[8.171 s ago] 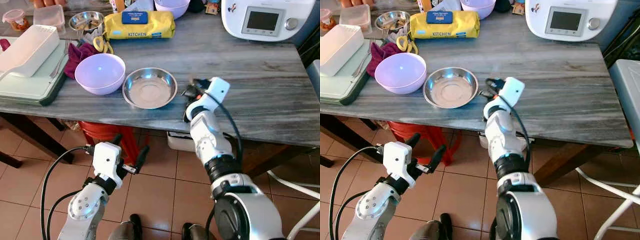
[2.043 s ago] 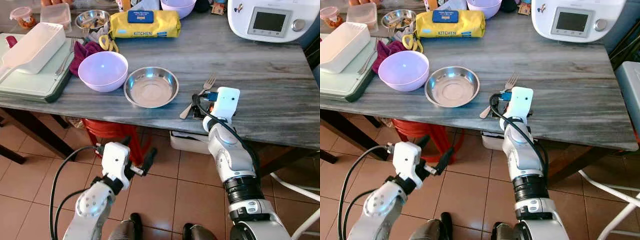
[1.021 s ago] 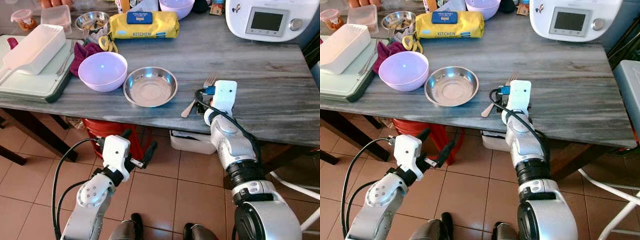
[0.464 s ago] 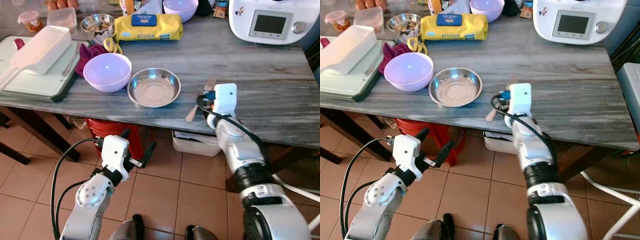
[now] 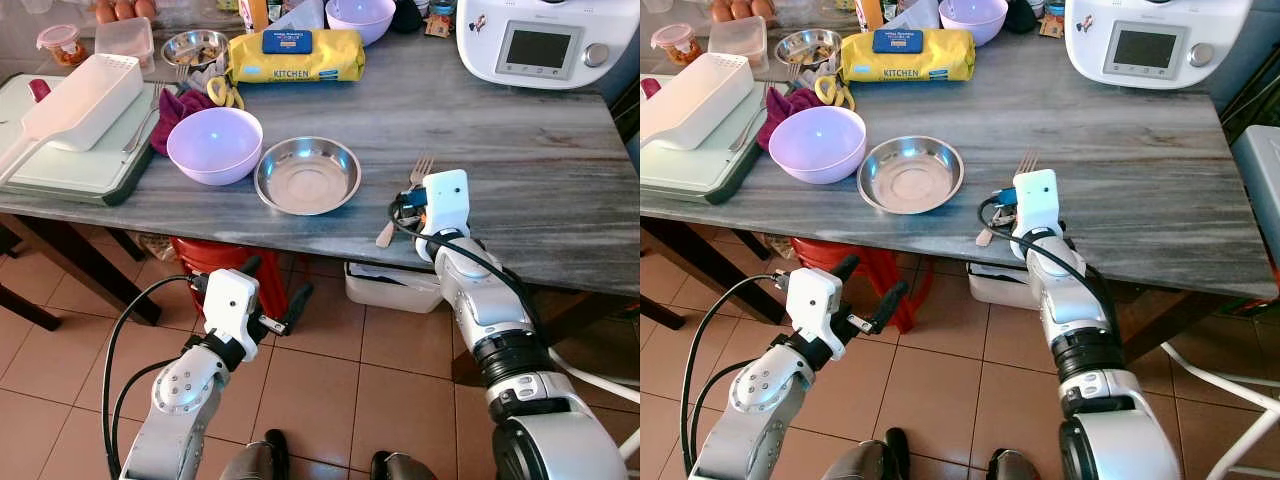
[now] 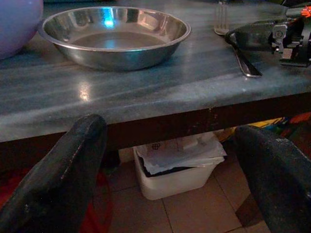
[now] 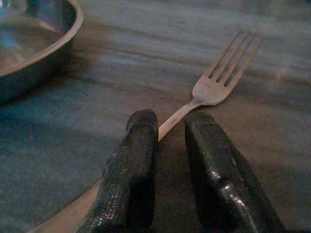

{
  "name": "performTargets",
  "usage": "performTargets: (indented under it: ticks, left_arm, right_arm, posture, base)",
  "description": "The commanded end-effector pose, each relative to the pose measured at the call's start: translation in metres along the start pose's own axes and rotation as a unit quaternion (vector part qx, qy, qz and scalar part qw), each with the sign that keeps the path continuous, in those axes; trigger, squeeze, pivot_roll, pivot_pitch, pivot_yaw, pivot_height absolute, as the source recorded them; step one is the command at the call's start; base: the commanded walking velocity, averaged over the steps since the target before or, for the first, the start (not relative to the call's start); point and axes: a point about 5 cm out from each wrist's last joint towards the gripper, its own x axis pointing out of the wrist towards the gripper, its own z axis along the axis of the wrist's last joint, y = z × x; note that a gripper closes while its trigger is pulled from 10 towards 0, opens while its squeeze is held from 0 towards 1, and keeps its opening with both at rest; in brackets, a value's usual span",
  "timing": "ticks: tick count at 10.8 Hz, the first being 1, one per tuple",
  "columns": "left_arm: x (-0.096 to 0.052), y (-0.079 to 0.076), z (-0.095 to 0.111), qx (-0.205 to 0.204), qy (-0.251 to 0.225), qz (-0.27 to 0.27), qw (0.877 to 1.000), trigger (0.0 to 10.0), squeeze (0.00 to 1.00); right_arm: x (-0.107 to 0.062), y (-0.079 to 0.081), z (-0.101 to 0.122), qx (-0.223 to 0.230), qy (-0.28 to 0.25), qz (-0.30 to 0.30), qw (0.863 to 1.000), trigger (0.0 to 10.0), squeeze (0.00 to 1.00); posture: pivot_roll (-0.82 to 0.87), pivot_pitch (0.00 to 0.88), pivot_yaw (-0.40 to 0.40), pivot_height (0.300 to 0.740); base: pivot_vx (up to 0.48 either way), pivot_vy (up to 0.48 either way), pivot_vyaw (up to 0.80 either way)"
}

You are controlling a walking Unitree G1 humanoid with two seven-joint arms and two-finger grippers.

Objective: Setting the table

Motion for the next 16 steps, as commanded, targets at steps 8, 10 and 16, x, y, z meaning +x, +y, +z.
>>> performTargets:
  ticks: [8,10,16]
  left_arm:
    - [-0.003,0.002,-0.004,0.005,0.015,-0.002,1.000,10.0,0.00]
    - [-0.003,0.003,-0.004,0.005,0.014,0.000,1.000,10.0,0.00]
    - [0.001,0.000,-0.003,0.002,0.011,-0.008,1.000,10.0,0.00]
  right_arm:
    - [-0.004,-0.006,-0.023,-0.009,0.027,0.000,1.000,2.3,0.00]
    - [-0.005,-0.002,-0.006,0.006,-0.040,-0.002,0.999,10.0,1.00]
    - [-0.019,-0.017,0.018,-0.020,-0.133,-0.080,0.988,10.0,1.00]
  posture:
    - [-0.02,0.222,0.085,0.740]
    - [-0.02,0.223,0.090,0.740]
    - [-0.04,0.224,0.099,0.740]
  base:
    - [0.000,0.000,0.00]
    - [0.000,0.000,0.00]
    - [0.000,0.000,0.00]
